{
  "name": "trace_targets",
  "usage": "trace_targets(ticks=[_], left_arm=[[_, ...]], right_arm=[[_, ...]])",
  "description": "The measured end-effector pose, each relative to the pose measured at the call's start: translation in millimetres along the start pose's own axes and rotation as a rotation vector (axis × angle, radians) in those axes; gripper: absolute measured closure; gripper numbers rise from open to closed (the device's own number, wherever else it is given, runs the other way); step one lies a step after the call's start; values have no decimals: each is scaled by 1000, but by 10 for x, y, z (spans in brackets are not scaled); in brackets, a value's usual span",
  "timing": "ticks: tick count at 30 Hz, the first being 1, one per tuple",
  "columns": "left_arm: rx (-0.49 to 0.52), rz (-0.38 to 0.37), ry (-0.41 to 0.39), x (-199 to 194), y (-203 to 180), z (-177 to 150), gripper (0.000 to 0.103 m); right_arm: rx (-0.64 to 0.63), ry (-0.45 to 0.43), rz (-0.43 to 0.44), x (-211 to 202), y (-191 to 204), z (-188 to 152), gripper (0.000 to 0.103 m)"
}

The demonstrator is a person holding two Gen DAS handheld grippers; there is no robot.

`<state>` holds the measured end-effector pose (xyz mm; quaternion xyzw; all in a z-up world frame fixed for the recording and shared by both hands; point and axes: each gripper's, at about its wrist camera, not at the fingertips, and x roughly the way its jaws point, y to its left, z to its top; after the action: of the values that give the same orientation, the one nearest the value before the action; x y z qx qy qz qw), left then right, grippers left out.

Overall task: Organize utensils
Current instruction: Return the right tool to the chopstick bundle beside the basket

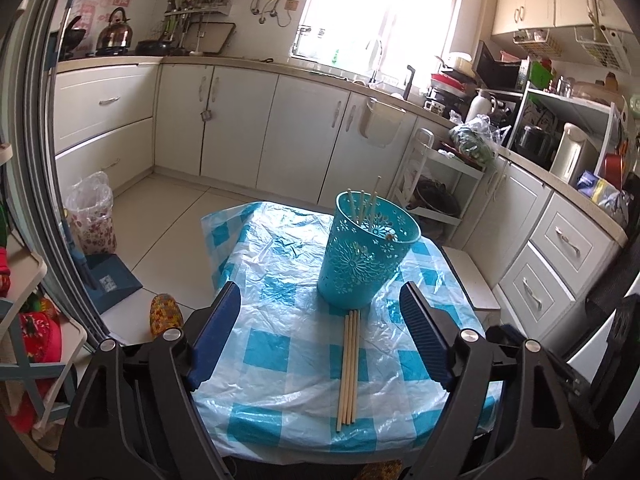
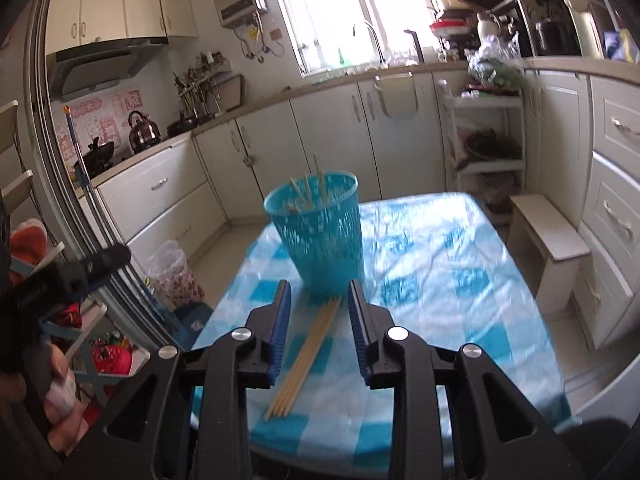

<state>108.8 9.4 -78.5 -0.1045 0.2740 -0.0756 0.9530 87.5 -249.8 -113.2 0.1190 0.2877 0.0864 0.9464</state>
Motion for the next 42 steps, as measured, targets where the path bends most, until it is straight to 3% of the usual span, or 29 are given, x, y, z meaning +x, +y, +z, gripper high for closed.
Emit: trace_targets(ticks=[19, 23, 30, 42], left_arm=[[87, 49, 57, 58, -136, -133, 23], [72, 76, 106, 243, -51, -194, 23], [71, 99, 147, 400, 40, -265, 23], [67, 114, 216, 737, 122, -348, 23]], right_arm=[[-11, 59, -4, 81, 88, -287, 73], [-5, 130, -11, 477, 84, -394, 73], [112, 255, -21, 1341, -47, -450, 79], [44, 332, -82, 1799, 28, -521, 80]])
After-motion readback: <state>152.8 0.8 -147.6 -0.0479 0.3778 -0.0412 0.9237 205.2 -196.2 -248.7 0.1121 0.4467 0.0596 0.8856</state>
